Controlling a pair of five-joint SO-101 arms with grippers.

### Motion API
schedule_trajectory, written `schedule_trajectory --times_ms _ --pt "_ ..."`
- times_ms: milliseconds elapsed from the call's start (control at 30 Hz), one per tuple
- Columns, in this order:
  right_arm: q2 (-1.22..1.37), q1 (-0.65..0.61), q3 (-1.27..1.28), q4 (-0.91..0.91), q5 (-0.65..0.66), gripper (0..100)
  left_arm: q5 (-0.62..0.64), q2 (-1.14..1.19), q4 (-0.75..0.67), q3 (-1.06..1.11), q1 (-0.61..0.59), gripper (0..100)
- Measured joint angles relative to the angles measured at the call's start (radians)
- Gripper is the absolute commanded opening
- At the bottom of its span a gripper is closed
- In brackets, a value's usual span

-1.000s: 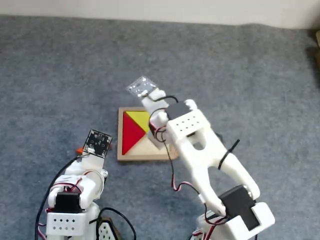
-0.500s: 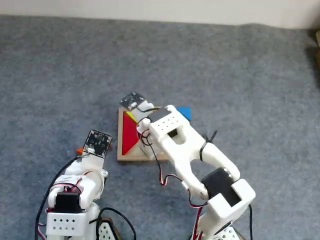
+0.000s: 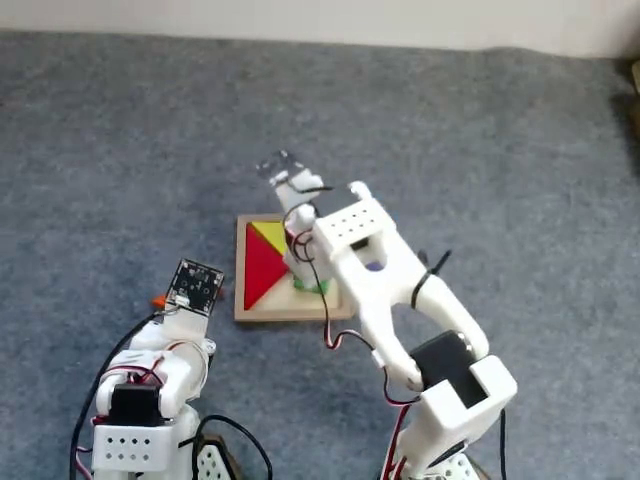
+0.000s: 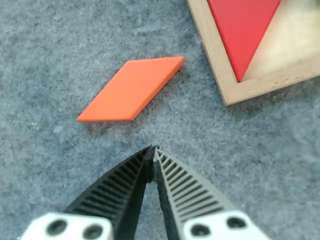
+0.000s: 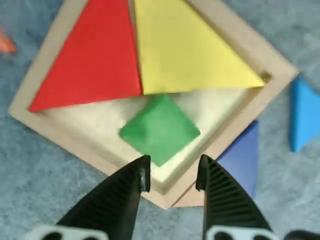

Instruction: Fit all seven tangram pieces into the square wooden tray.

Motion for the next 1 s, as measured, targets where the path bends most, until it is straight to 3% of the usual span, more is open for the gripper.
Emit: schedule_trajectory --times_ms 233,467,600,1000 --pt "0.000 0.028 -0.015 0.006 0.000 15.2 0.000 0.000 0.000 0.000 0.000 3" --pt "0.000 0.206 -0.118 0.009 0.000 16.3 0.000 0.000 0.000 0.000 0.000 3" --pt "0.000 0.295 -0.153 0.009 0.005 27.9 0.000 0.000 0.000 0.000 0.000 3" --pt "0.044 0.285 -0.155 0.009 0.137 27.1 0.000 0.000 0.000 0.000 0.000 3"
